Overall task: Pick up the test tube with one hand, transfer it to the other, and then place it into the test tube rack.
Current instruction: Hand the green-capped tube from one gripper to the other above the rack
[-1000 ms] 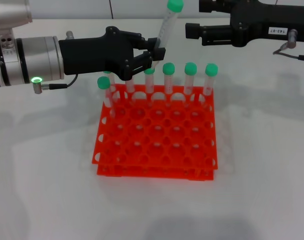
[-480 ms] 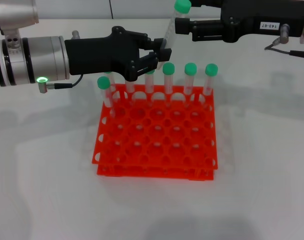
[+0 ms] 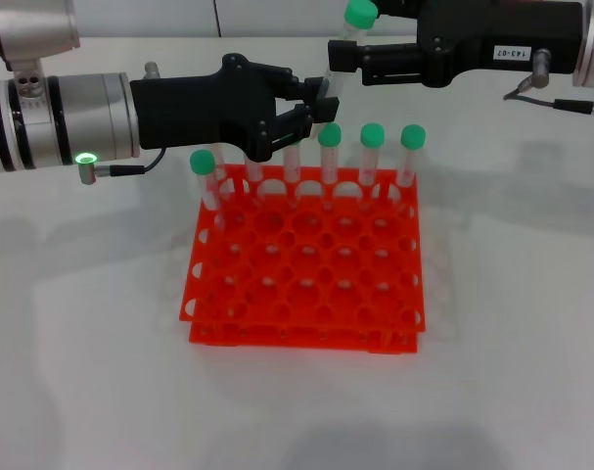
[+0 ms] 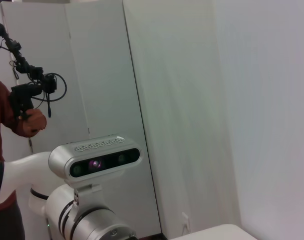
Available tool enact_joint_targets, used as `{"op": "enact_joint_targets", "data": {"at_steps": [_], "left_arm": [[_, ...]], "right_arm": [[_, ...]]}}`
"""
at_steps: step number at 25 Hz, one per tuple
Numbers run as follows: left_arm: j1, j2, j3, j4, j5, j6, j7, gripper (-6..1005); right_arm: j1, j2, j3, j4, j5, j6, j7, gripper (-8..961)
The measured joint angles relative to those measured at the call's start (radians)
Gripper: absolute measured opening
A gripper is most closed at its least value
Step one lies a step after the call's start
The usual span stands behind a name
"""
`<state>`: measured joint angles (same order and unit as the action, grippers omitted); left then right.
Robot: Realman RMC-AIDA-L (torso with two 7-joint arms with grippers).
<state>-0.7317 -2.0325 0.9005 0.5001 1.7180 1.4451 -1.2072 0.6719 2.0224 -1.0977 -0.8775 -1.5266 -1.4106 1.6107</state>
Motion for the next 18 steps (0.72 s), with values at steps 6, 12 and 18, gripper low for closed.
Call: {"op": "enact_joint_targets", "data": {"at_steps": [6, 12, 18], "left_arm": [[0.0, -0.001, 0.001, 0.0, 0.0, 0.0, 0.0, 205], [0.005, -0.004, 0.002, 0.0, 0.0, 0.0, 0.0, 204], [0.005, -0.005, 0.002, 0.0, 0.0, 0.003, 0.0, 204]], "right_arm": [[0.002, 0.0, -0.002, 0.0, 0.008, 0.0, 0.0, 754], [0.003, -0.002, -0.001, -0.002, 0.013, 0.0, 0.0, 715], [0.004, -0.002, -0.003, -0.001, 0.013, 0.01, 0.0, 652]]}}
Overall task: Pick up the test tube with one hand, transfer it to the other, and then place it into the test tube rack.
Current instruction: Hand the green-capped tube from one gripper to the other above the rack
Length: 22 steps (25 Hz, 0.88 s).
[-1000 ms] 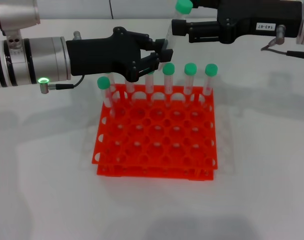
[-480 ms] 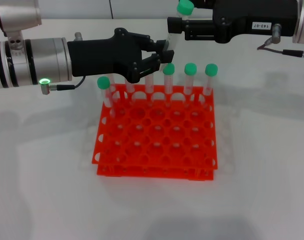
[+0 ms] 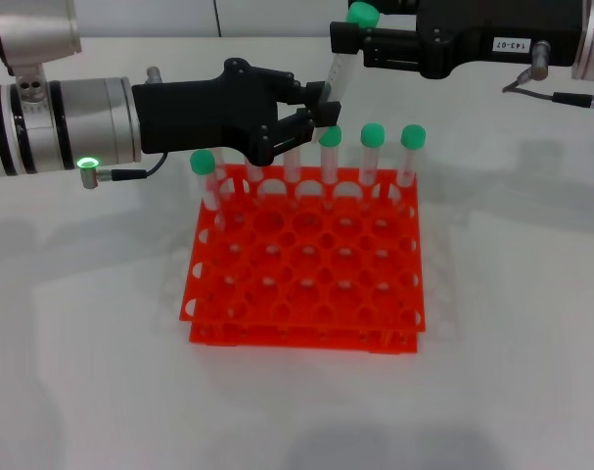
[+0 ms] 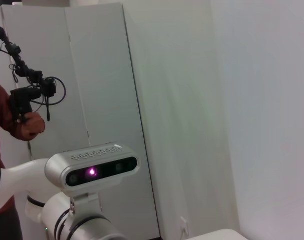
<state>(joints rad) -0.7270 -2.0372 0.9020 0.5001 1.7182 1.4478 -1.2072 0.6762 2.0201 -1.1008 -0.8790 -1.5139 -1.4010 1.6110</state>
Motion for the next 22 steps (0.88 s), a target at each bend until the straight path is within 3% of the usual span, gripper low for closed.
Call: {"op": "enact_joint_targets", "data": {"at_steps": [8, 14, 19, 22], "left_arm": [[0.001, 0.0, 0.0, 0.002, 0.0, 0.007, 0.0, 204], [0.002, 0.0, 0.0, 0.003, 0.0, 0.008, 0.0, 205], [0.003, 0.0, 0.0, 0.003, -0.002, 0.008, 0.0, 205], [0.003, 0.0, 0.0, 0.004, -0.003, 0.008, 0.0, 204]], "right_arm": [[-0.007, -0.001, 0.007, 0.001, 0.0, 0.005, 0.0, 501], [-0.01, -0.001, 0.009, 0.002, 0.0, 0.008, -0.002, 484], [-0.01, -0.001, 0.003, 0.003, 0.0, 0.014, -0.003, 378], [-0.011, -0.001, 0.002, 0.003, 0.0, 0.014, -0.003, 372]]}}
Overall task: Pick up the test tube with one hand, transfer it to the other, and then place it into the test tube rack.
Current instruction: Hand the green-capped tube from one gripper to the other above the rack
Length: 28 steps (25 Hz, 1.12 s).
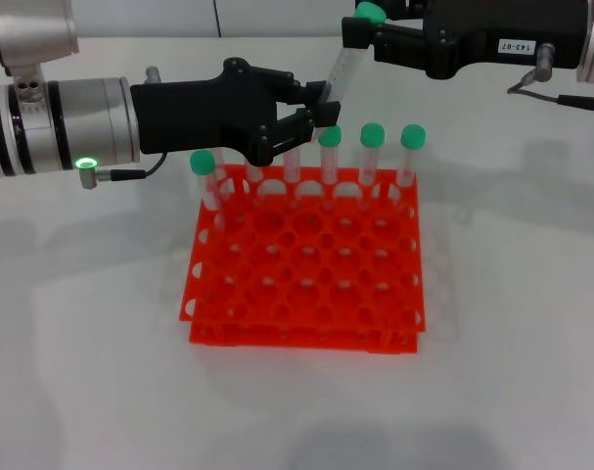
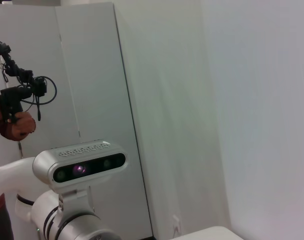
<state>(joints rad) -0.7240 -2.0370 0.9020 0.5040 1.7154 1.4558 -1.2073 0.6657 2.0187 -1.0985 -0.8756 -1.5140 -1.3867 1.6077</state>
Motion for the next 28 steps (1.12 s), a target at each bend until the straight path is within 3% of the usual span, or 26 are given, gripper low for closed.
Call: {"op": "enact_joint_targets", "data": {"at_steps": [5, 11, 28], "left_arm": [[0.0, 0.0, 0.0, 0.001, 0.0, 0.0, 0.0, 204], [0.001, -0.002, 0.0, -0.003, -0.002, 0.0, 0.011, 205], [0.004, -0.022, 0.0, 0.003, -0.004, 0.015, 0.011, 210]], "right_arm": [[0.0, 0.001, -0.001, 0.0, 0.0, 0.0, 0.0, 362], [0.0, 0.002, 0.0, 0.0, 0.0, 0.0, 0.001, 266], [0.001, 0.0, -0.019, -0.013, 0.026, -0.011, 0.003, 266]]}}
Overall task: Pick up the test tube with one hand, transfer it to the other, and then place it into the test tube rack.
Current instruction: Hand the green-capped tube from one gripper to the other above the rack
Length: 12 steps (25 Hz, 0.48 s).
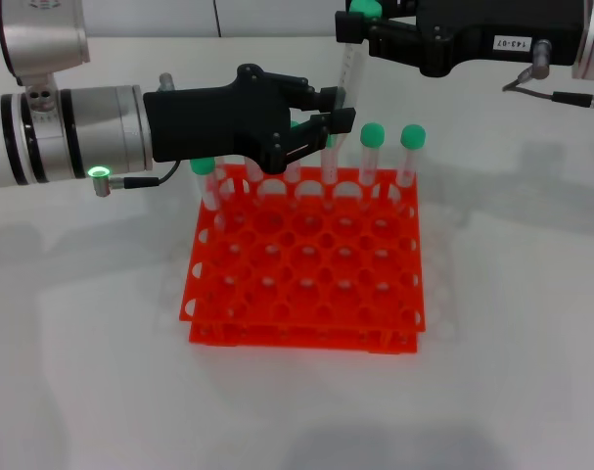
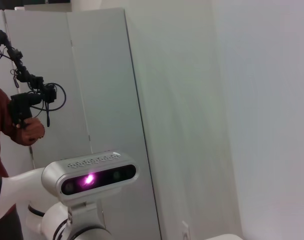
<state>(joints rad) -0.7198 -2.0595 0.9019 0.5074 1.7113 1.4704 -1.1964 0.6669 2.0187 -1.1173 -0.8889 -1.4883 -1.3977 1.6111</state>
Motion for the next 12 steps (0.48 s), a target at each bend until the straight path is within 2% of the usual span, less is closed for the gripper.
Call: {"op": "enact_joint_targets", "data": {"at_steps": [12], "left_arm": [[0.033, -0.016, -0.003, 0.031, 0.003, -0.013, -0.01, 219]], "right_arm": [[0.0, 0.001, 0.0, -0.005, 0.004, -0.005, 0.001, 265]]}}
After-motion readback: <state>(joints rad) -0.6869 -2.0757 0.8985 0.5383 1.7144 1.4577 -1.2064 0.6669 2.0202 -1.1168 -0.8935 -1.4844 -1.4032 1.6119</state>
